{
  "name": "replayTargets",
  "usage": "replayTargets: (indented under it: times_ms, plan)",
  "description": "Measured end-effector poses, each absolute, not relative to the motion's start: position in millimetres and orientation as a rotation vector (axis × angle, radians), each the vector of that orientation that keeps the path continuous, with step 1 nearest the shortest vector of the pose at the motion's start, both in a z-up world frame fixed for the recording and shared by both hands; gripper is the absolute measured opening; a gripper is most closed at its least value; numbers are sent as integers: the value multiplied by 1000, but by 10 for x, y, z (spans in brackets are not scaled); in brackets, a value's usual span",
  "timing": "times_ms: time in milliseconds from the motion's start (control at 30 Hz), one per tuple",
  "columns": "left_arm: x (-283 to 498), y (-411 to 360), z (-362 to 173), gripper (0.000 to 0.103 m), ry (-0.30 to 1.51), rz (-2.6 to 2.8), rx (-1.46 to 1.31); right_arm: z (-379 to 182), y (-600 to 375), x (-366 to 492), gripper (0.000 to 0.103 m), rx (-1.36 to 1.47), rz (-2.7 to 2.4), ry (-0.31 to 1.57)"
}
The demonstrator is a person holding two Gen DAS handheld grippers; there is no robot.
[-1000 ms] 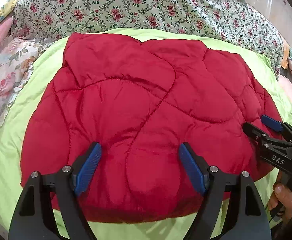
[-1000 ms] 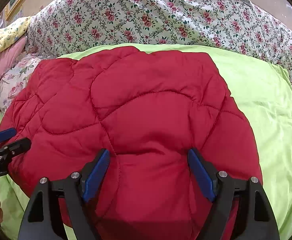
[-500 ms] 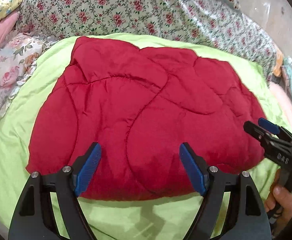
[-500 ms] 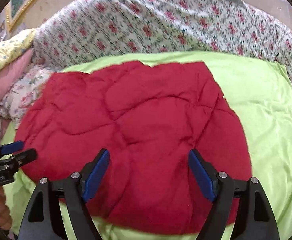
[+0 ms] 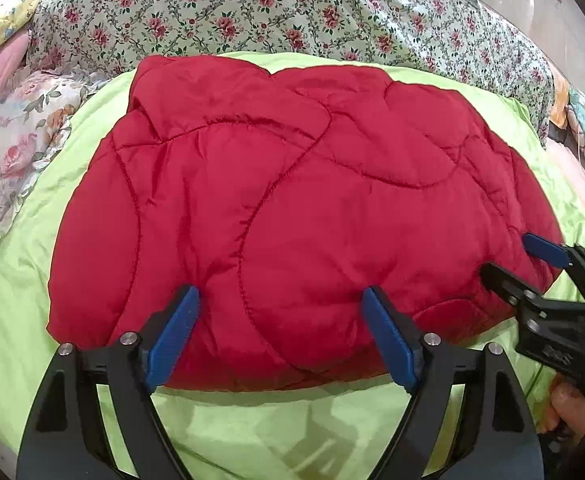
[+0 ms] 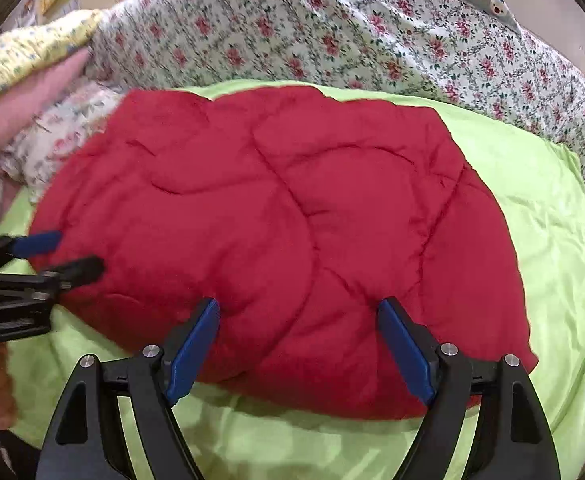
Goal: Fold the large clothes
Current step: 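Press and smooth the folded coat flat with both open grippers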
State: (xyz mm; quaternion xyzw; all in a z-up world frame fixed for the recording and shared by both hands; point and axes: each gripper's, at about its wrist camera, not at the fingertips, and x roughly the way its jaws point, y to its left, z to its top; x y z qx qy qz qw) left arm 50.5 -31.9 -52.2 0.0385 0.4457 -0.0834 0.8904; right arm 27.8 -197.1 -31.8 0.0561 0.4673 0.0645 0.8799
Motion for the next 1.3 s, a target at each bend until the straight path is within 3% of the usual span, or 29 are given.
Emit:
replayTargets:
  times_ms: [200,333,633,900,1300]
  plan:
    - [407,-302,-345,84,912,-198,55,-450,-2194,412,85,159,83,988]
    - [522,-296,-511,84,953,-130,95,-489,-2241,416,85,185,86,988]
    - [627,-325,-669,95,946,-114,112,-519,-2211,344,86,197,91,971]
    - [650,-321,-669,96,947,-119,107,-230,-2267,338,85,226,104,931]
    - [671,-338,-680,99,938,-118,113,-533,-2259,561,91,199,98,974]
